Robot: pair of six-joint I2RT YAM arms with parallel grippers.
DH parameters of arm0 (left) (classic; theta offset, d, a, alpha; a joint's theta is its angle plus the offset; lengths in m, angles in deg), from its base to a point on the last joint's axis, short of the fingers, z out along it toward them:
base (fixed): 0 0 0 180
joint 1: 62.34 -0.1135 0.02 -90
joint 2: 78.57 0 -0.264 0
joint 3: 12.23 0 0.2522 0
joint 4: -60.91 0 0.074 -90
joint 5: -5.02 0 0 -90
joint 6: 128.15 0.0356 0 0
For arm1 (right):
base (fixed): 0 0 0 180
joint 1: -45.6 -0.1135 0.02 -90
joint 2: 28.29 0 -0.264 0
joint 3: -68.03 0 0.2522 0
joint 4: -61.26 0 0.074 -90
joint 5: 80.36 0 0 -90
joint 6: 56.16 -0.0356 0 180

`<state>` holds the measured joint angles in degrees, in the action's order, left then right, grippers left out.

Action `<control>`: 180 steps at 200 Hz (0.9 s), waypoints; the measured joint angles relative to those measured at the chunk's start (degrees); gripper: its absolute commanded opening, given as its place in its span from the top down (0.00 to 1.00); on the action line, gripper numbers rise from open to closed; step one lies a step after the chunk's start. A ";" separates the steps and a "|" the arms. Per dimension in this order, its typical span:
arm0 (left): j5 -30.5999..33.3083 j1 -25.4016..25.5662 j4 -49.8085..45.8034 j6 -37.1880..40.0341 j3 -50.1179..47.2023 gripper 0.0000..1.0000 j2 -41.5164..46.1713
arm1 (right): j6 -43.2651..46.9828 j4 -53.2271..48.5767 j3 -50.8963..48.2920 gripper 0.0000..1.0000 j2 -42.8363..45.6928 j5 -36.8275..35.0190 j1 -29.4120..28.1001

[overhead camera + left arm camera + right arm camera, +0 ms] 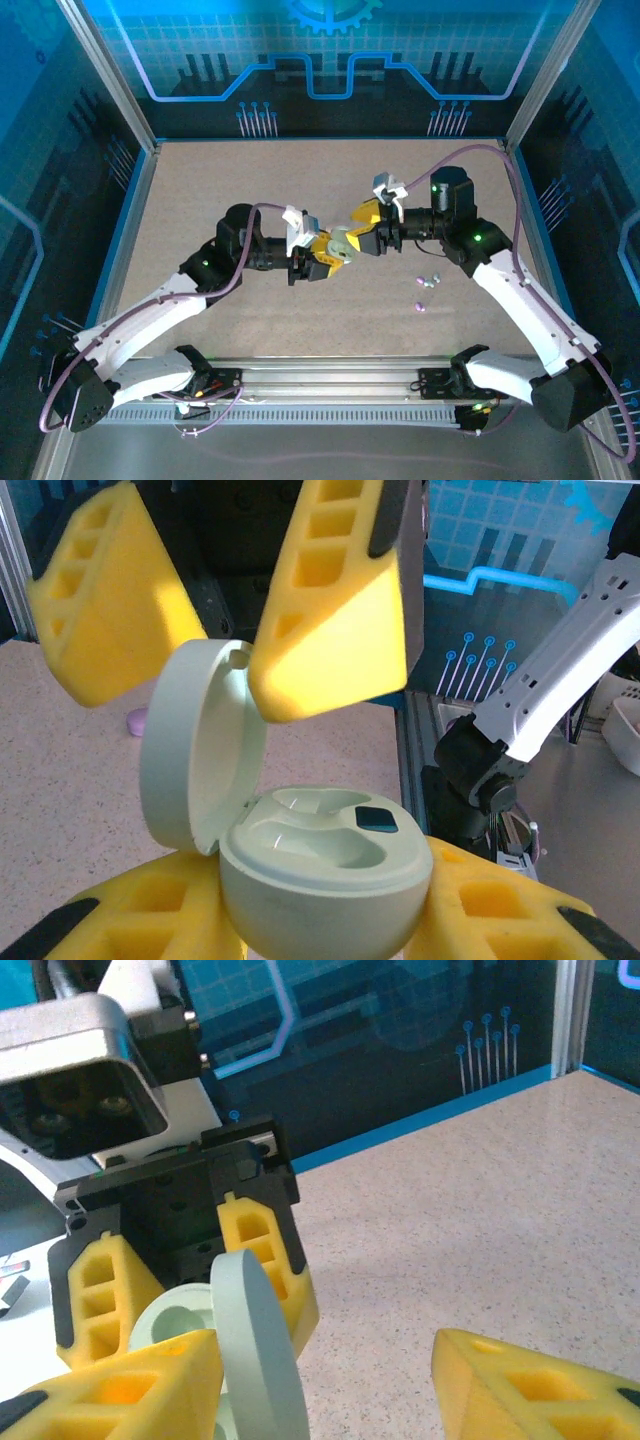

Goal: Insert wireless bluetooth earbuds into charging case

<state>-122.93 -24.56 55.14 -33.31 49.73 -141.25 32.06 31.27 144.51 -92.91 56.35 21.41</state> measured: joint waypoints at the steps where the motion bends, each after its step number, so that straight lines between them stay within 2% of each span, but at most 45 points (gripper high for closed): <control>1: 0.00 0.00 0.31 -0.17 -0.17 0.74 0.00 | -0.15 -0.13 0.07 0.42 0.00 -0.20 0.00; 56: 2.25 0.00 11.82 -5.20 -7.21 0.72 0.02 | -4.44 -4.07 4.59 0.38 0.13 -4.72 0.28; 78: 5.20 0.00 17.05 -6.43 -9.99 0.74 0.07 | -9.40 -5.55 5.66 0.39 1.81 -12.09 1.99; 87: 6.45 0.00 19.10 -6.62 -11.21 0.73 0.11 | -11.63 -6.69 5.64 0.42 3.10 -15.93 3.08; 109: 8.85 0.00 22.56 -7.50 -13.35 0.73 0.15 | -19.17 -11.65 5.35 0.44 6.62 -26.80 7.87; 142: 11.21 0.00 27.58 -8.63 -15.08 0.74 0.81 | -30.34 -17.49 -4.24 0.44 9.64 -33.90 17.79; 180: 12.22 0.00 31.06 -9.73 -15.65 0.74 1.51 | -35.98 -24.33 -17.40 0.47 5.14 -38.62 21.29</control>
<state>-110.71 -24.56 86.20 -43.04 34.08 -139.74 -3.92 6.94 127.11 -87.77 17.73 42.70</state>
